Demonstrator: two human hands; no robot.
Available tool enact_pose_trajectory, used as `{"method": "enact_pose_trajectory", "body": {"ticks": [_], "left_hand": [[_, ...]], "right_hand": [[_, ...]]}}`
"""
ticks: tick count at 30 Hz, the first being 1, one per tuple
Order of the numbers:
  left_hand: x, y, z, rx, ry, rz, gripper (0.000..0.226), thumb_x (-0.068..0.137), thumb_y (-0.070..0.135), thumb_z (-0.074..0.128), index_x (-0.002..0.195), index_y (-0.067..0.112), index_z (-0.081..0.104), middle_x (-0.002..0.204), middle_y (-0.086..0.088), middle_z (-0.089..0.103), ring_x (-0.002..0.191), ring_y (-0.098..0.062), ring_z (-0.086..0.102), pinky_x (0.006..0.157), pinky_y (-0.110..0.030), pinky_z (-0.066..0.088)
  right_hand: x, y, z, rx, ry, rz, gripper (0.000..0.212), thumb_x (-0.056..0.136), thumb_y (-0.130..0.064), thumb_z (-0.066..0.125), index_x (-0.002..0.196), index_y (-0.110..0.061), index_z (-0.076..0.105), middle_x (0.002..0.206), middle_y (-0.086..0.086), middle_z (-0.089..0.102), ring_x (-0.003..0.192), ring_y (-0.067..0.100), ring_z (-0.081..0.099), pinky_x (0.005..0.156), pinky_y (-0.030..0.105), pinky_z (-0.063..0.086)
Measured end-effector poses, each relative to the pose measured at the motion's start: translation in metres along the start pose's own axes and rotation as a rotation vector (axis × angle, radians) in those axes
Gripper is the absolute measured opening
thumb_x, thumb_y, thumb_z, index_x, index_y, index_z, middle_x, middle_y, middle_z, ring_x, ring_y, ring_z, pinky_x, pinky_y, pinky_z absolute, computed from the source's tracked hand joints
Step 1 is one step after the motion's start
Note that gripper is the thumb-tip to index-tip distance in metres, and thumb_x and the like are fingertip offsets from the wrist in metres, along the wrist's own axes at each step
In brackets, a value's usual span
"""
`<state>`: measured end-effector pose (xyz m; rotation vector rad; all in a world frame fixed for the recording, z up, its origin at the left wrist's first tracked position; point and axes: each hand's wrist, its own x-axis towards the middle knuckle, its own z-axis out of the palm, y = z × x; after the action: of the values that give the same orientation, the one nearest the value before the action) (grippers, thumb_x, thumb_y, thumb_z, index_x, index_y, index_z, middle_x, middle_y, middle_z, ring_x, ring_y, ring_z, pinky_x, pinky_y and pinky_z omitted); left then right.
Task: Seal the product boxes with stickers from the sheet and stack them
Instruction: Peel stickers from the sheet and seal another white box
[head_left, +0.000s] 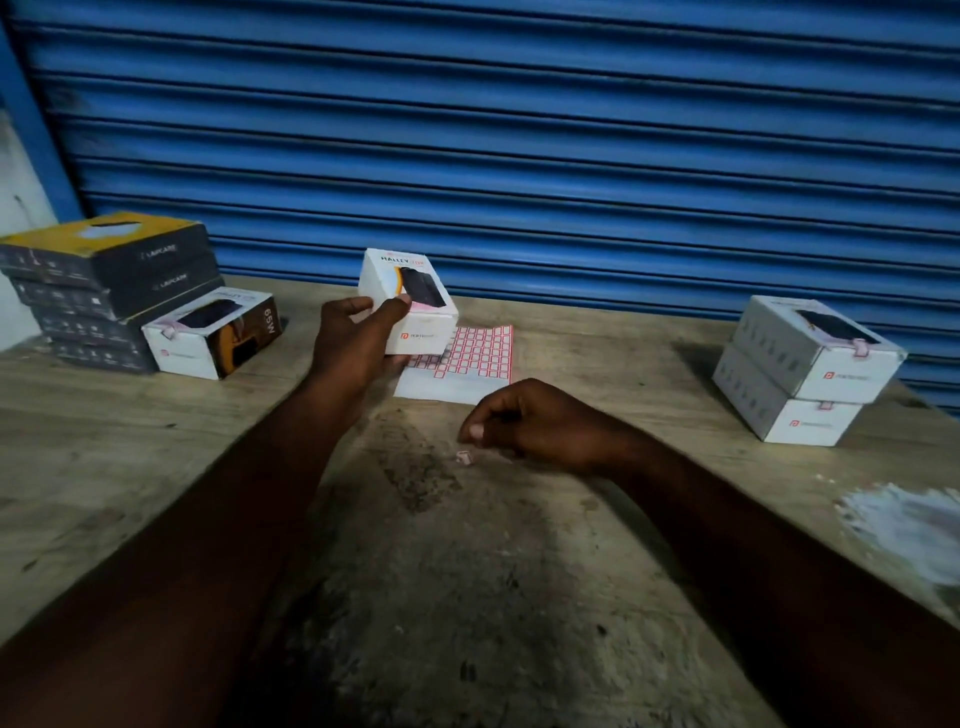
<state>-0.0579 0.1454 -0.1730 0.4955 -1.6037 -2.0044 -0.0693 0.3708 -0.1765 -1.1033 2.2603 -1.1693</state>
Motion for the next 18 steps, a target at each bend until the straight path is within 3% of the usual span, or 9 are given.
{"method": "enact_pose_trajectory", "body": {"ticks": [2, 4, 6, 8, 11, 14, 18], "left_hand": [[0.004, 0.002, -0.008, 0.051, -0.017, -0.024, 0.072, 0.072, 0.043, 0.084, 0.128, 0.01, 0.053, 0.122, -0.014, 0.065, 0.098, -0.023, 0.072, 0.067, -0.04, 0.063], [0.008, 0.003, -0.016, 0.083, -0.034, -0.065, 0.073, 0.071, 0.045, 0.082, 0.127, 0.008, 0.056, 0.121, -0.016, 0.066, 0.099, -0.025, 0.072, 0.063, -0.036, 0.062], [0.009, 0.005, -0.022, 0.131, -0.041, -0.101, 0.05, 0.087, 0.036, 0.072, 0.124, 0.006, 0.06, 0.113, -0.015, 0.069, 0.094, -0.023, 0.071, 0.057, -0.03, 0.06], [0.01, 0.004, -0.025, 0.168, -0.029, -0.158, 0.043, 0.092, 0.035, 0.065, 0.126, 0.009, 0.06, 0.11, -0.014, 0.071, 0.092, -0.024, 0.07, 0.058, -0.03, 0.057], [0.016, 0.004, -0.032, 0.249, -0.021, -0.201, 0.071, 0.069, 0.052, 0.067, 0.128, 0.014, 0.056, 0.111, -0.012, 0.07, 0.093, -0.027, 0.07, 0.062, -0.034, 0.058], [0.052, -0.017, -0.048, 0.47, 0.041, -0.137, 0.089, 0.046, 0.062, 0.062, 0.121, 0.014, 0.061, 0.109, -0.015, 0.071, 0.094, -0.034, 0.07, 0.084, -0.048, 0.059], [0.055, -0.019, -0.048, 0.616, 0.083, -0.053, 0.08, 0.049, 0.062, 0.056, 0.112, 0.013, 0.067, 0.109, -0.016, 0.071, 0.098, -0.035, 0.069, 0.092, -0.05, 0.056]], "right_hand": [[0.002, 0.005, 0.002, 0.084, 0.111, 0.038, 0.013, 0.095, -0.007, 0.061, 0.099, -0.003, 0.072, 0.075, -0.004, 0.067, 0.053, -0.002, 0.054, 0.052, 0.014, 0.042], [0.006, 0.015, 0.003, -0.115, 0.348, -0.053, 0.012, 0.09, -0.008, 0.064, 0.094, -0.011, 0.075, 0.075, -0.011, 0.067, 0.061, -0.001, 0.058, 0.061, 0.018, 0.044], [0.01, 0.022, 0.003, -0.399, 0.496, -0.167, 0.017, 0.084, -0.017, 0.067, 0.099, -0.018, 0.073, 0.092, -0.008, 0.069, 0.084, 0.007, 0.062, 0.077, 0.025, 0.045], [0.013, 0.024, 0.001, -0.593, 0.43, -0.181, 0.037, 0.083, -0.037, 0.062, 0.116, -0.02, 0.066, 0.116, 0.0, 0.065, 0.106, 0.02, 0.058, 0.089, 0.032, 0.045], [0.018, 0.022, 0.0, -0.712, 0.26, -0.062, 0.057, 0.089, -0.057, 0.045, 0.133, -0.022, 0.055, 0.138, 0.0, 0.056, 0.127, 0.022, 0.05, 0.1, 0.041, 0.042], [0.019, 0.022, -0.001, -0.841, 0.287, -0.067, 0.045, 0.093, -0.056, 0.049, 0.122, -0.023, 0.059, 0.125, 0.0, 0.058, 0.118, 0.022, 0.052, 0.093, 0.04, 0.043], [0.008, 0.024, -0.013, -0.816, 0.326, -0.091, 0.034, 0.09, -0.049, 0.058, 0.111, -0.023, 0.061, 0.112, 0.0, 0.059, 0.108, 0.02, 0.053, 0.088, 0.039, 0.046]]}}
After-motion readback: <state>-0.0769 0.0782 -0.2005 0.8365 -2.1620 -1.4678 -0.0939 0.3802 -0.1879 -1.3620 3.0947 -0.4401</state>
